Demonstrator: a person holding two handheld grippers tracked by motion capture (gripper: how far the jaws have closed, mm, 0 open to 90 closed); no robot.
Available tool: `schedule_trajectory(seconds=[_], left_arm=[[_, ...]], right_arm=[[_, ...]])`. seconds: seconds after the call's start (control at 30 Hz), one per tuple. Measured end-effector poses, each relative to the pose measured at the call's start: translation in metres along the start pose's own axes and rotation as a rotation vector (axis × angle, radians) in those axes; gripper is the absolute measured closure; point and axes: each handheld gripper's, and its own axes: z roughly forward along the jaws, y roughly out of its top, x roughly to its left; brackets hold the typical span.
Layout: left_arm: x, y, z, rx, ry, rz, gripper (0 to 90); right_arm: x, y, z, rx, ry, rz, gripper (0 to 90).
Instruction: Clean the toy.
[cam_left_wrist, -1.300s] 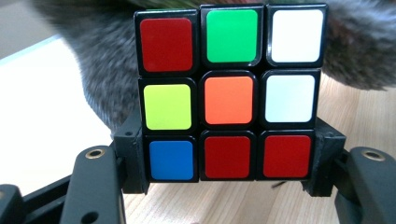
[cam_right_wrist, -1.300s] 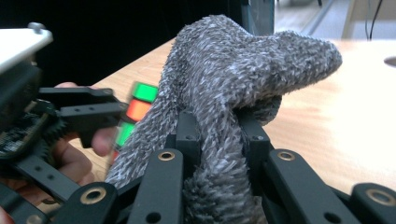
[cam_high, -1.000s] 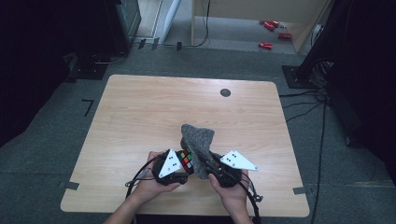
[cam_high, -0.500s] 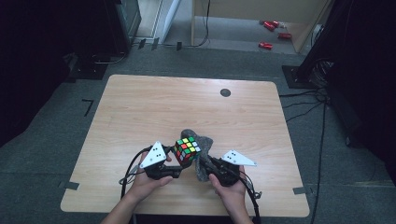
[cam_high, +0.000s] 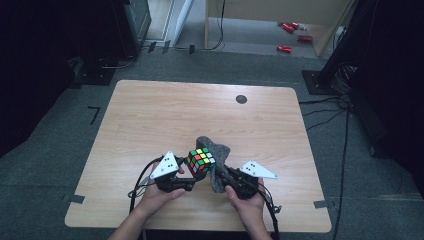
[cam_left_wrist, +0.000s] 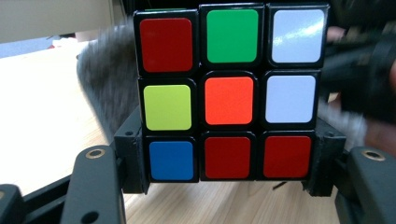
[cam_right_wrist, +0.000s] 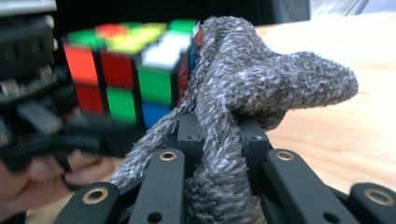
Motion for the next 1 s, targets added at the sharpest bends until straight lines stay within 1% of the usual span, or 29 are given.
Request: schedule_trajectory(seconds=[0.07, 0.1, 0.17, 0.2, 0.3, 0.37, 0.43, 0.5, 0.57, 0.63, 0.7, 0.73, 0.83, 0.9, 0.93, 0.97, 1.0], left_arm=[[0.001, 0.0, -0.002, -0.01, 0.008, 0.003, 35.3], [0.001, -0.001, -0.002, -0.01, 0.008, 0.005, 35.2], [0.001, -0.002, -0.001, 0.002, 0.01, 0.015, 35.3], [0.0, -0.003, -0.001, 0.006, 0.006, 0.018, 35.2], [-0.003, -0.003, 0.001, 0.015, -0.02, 0.026, 35.3], [-0.006, -0.003, 0.003, 0.018, -0.034, 0.034, 35.3], [-0.006, -0.003, 0.003, 0.02, -0.04, 0.028, 35.2], [-0.004, -0.002, 0.003, 0.016, -0.037, 0.019, 35.2], [-0.002, -0.002, 0.001, 0.016, -0.025, 0.004, 35.2], [0.002, -0.002, 0.001, 0.023, -0.009, -0.007, 35.2], [0.004, -0.004, 0.002, 0.043, 0.002, -0.013, 35.2], [0.005, -0.004, 0.002, 0.046, -0.001, -0.017, 35.2], [0.001, -0.005, 0.004, 0.051, -0.019, -0.01, 35.2], [-0.004, -0.004, 0.006, 0.052, -0.036, 0.003, 35.2], [-0.005, -0.003, 0.006, 0.052, -0.037, 0.009, 35.2], [-0.005, -0.002, 0.006, 0.051, -0.03, 0.008, 35.2], [-0.003, -0.001, 0.005, 0.049, -0.021, -0.003, 35.2]], right_arm=[[0.001, -0.003, 0.003, 0.022, 0.008, -0.006, 76.3], [0.002, -0.004, 0.004, 0.024, 0.006, -0.007, 76.3], [0.004, -0.002, 0.002, 0.01, -0.003, -0.011, 76.4], [0.003, 0.0, -0.001, -0.009, -0.004, -0.007, 76.4], [0.0, 0.006, -0.006, -0.045, -0.004, 0.009, 76.3], [-0.002, 0.006, -0.007, -0.054, -0.002, 0.014, 76.3], [-0.003, 0.003, -0.005, -0.042, -0.003, 0.015, 76.3], [-0.004, -0.001, -0.001, -0.021, 0.009, 0.021, 76.4], [-0.004, -0.005, 0.004, 0.018, 0.019, 0.018, 76.4], [-0.003, -0.006, 0.005, 0.035, 0.02, 0.018, 76.5], [-0.002, -0.002, 0.001, 0.019, 0.019, 0.017, 76.4], [-0.003, 0.002, -0.001, 0.004, 0.017, 0.015, 76.4], [-0.005, 0.007, -0.005, -0.025, 0.008, 0.022, 76.3], [-0.007, 0.005, -0.004, -0.02, 0.001, 0.019, 76.3], [-0.008, 0.003, -0.002, -0.014, -0.002, 0.017, 76.4], [-0.008, 0.001, 0.0, -0.004, 0.0, 0.024, 76.4], [-0.009, -0.001, 0.002, 0.005, 0.007, 0.029, 76.3]])
